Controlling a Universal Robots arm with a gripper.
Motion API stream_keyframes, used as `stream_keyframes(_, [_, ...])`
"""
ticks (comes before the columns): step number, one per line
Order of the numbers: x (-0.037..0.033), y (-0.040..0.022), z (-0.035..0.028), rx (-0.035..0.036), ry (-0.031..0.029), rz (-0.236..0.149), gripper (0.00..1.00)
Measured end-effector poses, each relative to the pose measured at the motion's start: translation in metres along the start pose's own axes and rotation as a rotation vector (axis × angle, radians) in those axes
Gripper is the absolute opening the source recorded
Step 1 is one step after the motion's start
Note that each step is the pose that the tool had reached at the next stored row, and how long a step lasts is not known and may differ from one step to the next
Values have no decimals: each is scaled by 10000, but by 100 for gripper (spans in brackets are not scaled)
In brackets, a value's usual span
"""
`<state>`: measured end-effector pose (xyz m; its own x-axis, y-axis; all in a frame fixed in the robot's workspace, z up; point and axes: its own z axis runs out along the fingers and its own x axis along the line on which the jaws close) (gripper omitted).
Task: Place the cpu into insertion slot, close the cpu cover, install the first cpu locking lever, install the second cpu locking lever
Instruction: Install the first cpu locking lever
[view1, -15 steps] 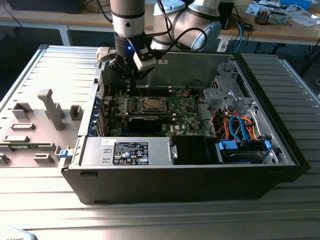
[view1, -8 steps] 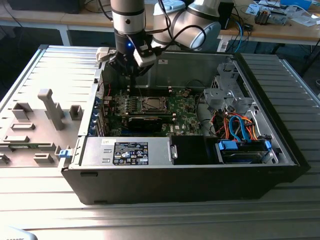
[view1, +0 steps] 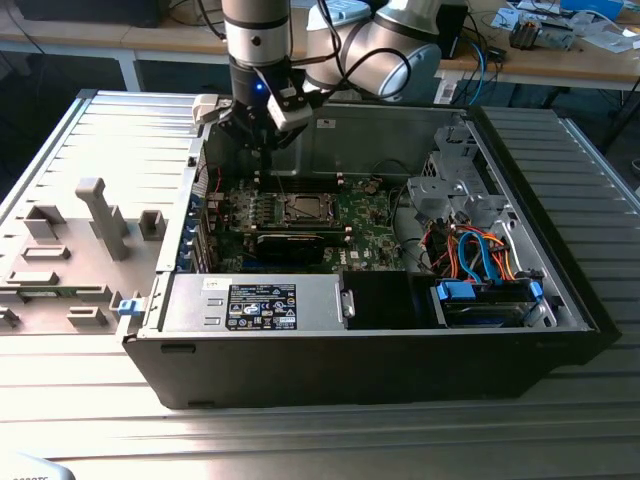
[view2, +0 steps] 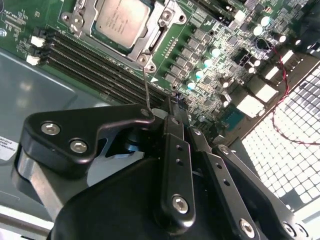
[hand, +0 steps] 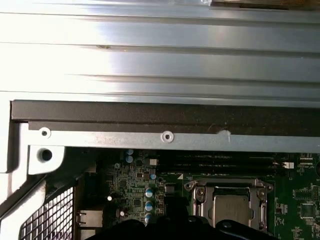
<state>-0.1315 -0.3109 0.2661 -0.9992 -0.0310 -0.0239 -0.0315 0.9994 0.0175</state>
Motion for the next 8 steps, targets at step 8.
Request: stream_keyframes(8, [-25,64,15,-2,1,-70,11])
